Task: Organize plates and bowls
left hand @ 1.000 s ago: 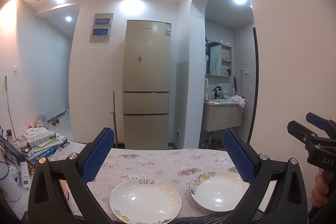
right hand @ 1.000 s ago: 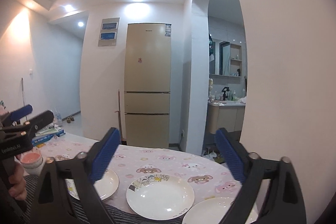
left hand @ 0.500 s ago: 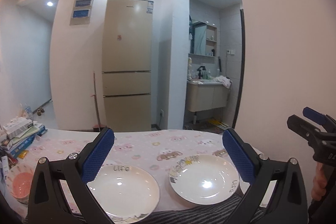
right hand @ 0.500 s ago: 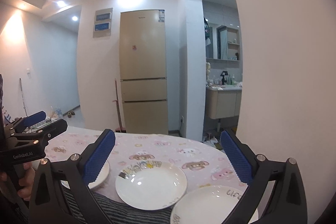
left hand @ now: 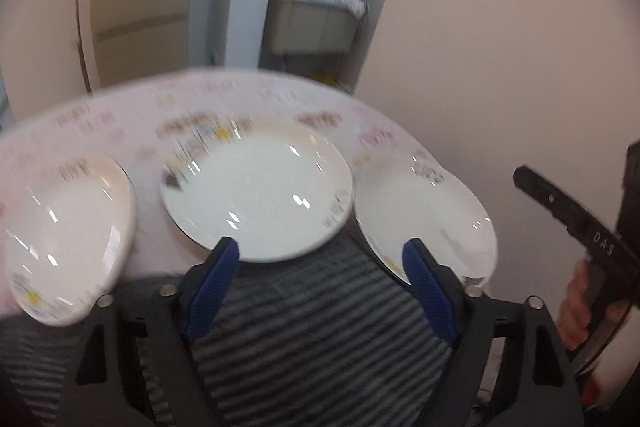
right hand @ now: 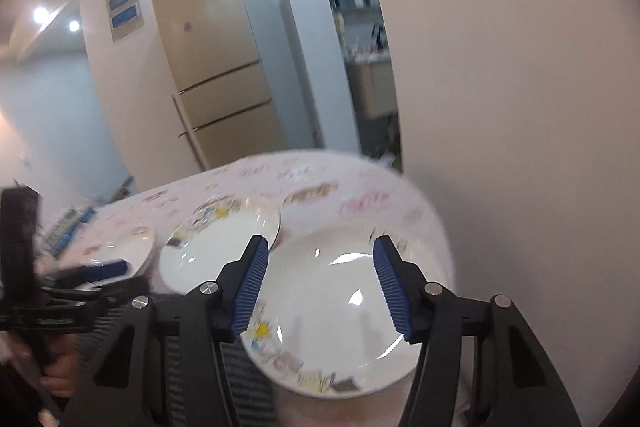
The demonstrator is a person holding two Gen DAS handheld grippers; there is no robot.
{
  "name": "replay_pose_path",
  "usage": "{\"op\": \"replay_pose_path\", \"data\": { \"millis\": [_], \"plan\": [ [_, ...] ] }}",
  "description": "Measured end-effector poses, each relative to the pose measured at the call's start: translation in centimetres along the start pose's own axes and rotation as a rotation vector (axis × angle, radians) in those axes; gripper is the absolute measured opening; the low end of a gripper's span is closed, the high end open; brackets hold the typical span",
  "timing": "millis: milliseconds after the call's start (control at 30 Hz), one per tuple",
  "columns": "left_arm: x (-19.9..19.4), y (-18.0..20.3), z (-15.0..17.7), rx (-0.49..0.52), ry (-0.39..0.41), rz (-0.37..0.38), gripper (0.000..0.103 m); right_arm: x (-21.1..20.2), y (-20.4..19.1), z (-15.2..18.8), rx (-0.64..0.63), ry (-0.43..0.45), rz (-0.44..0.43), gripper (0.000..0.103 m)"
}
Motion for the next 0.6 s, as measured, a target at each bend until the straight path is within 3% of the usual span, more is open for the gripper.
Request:
{"op": "replay_pose_path", "data": {
  "millis": [100, 233, 300, 400, 500, 600],
  "plan": [
    [2.2, 1.2, 0.8, -0.049, -0.077, 0.062, 0.065, -0.2, 3.4, 0.4, 0.063, 0.023, 0.032, 0.058],
    [5.0, 3.6, 1.5, -0.043, -0.182, 0.119, 0.057, -0.2, 6.8, 0.1, 0.135, 0.045, 0.054, 0.058],
    [5.8, 3.9, 1.4, -0.046, -0.192, 0.093, 0.055, 0.7, 8.6, 0.2, 0.223, 0.003, 0.021, 0.057],
    [6.5, 3.8, 0.8, -0.034, -0.170, 0.063, 0.053, 1.8, 10.4, 1.5, 0.372, -0.099, -0.075, 0.047],
    [7.4, 3.6, 0.7, -0.035, -0.176, 0.048, 0.038, 3.1, 11.8, 2.2, 0.411, -0.104, -0.033, 0.044],
    [8.1, 3.2, 0.6, -0.041, -0.189, 0.044, 0.031, 4.2, 12.6, 2.5, 0.467, -0.126, -0.058, 0.032]
  ]
}}
Point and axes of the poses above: each gripper's, at about its wrist camera, not at the fingertips, and x roughly the way its jaws point, y to its right, z to its underside, the point moved 7 cm from there along x, roughly the way its jaws point, and after that the axes turned 14 degrees about x, right-handed, at the moved point
